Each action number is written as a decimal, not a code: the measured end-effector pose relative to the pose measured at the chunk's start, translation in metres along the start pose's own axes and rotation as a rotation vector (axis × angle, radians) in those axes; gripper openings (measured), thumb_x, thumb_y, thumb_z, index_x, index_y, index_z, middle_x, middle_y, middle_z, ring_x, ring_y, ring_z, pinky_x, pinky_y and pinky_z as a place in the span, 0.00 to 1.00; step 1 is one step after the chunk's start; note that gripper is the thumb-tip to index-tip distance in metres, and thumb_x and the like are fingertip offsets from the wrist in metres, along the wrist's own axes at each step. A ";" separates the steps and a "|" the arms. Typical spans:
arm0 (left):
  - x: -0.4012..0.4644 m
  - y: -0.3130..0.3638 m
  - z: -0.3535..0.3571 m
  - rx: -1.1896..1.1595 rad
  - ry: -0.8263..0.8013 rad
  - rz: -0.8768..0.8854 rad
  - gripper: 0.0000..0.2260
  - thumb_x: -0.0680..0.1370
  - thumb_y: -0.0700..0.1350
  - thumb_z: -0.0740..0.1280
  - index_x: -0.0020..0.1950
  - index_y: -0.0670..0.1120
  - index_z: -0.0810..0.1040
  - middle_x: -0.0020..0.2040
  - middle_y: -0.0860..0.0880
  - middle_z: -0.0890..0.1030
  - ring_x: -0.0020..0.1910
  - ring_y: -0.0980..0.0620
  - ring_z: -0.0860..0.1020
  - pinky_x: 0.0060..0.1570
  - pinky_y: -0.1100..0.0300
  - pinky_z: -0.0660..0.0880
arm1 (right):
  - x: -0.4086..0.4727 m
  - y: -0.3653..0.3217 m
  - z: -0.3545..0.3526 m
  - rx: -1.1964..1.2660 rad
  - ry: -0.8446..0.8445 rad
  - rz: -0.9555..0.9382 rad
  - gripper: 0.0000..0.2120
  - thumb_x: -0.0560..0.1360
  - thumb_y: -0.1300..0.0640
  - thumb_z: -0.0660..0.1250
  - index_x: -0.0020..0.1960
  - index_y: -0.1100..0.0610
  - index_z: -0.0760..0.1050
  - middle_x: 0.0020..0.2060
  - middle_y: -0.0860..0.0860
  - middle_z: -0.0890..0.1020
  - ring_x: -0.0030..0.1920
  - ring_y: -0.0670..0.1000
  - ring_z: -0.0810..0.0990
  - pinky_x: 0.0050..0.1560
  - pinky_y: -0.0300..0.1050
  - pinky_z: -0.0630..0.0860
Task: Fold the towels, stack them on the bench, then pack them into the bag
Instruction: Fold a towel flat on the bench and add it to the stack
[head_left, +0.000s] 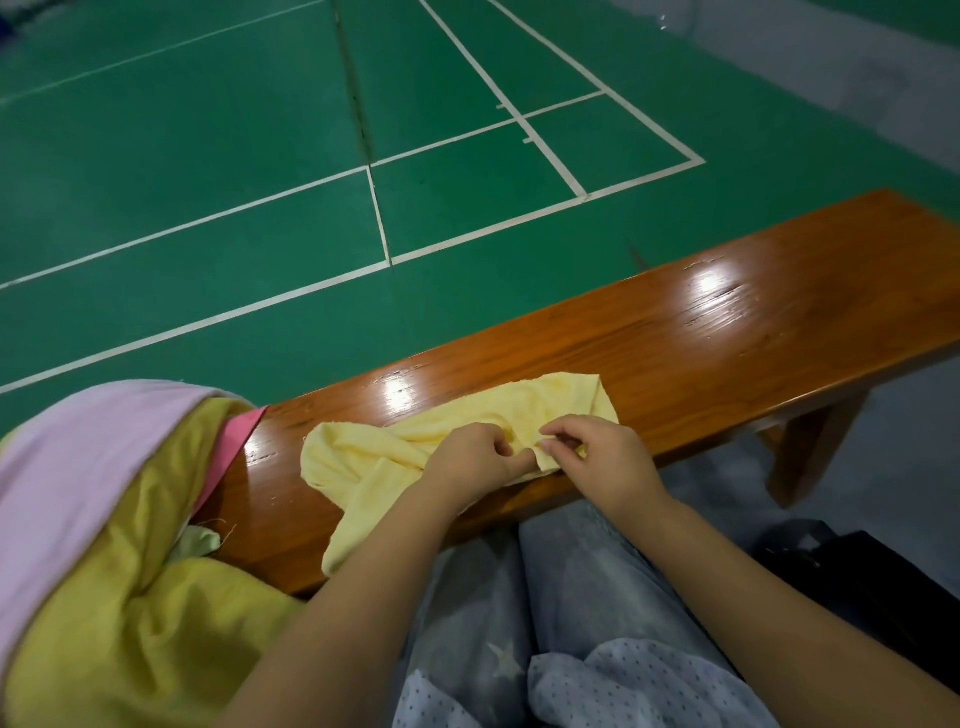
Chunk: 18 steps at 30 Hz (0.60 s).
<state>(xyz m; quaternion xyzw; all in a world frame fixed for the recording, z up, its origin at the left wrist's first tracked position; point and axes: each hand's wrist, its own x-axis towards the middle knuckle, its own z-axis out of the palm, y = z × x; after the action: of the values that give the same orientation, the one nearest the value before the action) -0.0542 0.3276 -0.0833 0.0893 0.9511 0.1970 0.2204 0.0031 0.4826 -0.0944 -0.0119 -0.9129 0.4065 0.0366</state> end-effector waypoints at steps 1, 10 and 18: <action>0.000 0.000 0.001 0.000 0.005 0.000 0.17 0.73 0.60 0.66 0.43 0.46 0.78 0.37 0.50 0.76 0.39 0.51 0.75 0.40 0.56 0.74 | 0.000 0.001 0.001 -0.001 0.000 -0.002 0.11 0.77 0.53 0.66 0.57 0.54 0.80 0.50 0.48 0.82 0.50 0.47 0.79 0.49 0.43 0.78; -0.001 0.000 0.002 -0.007 -0.004 -0.009 0.20 0.75 0.63 0.62 0.42 0.46 0.77 0.35 0.50 0.76 0.38 0.52 0.75 0.39 0.57 0.74 | -0.001 -0.004 -0.002 -0.177 0.092 -0.276 0.07 0.74 0.57 0.70 0.52 0.55 0.82 0.45 0.50 0.84 0.46 0.51 0.81 0.47 0.47 0.76; -0.002 -0.002 0.003 -0.108 0.033 -0.043 0.15 0.75 0.58 0.66 0.39 0.47 0.76 0.35 0.50 0.76 0.37 0.53 0.73 0.37 0.59 0.71 | -0.001 -0.004 -0.002 -0.175 -0.123 -0.224 0.17 0.75 0.56 0.68 0.63 0.53 0.75 0.57 0.47 0.77 0.58 0.48 0.73 0.59 0.45 0.73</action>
<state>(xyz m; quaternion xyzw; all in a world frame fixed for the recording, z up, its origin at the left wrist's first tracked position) -0.0506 0.3260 -0.0861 0.0534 0.9444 0.2446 0.2132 0.0042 0.4809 -0.0903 0.1117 -0.9409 0.3187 0.0244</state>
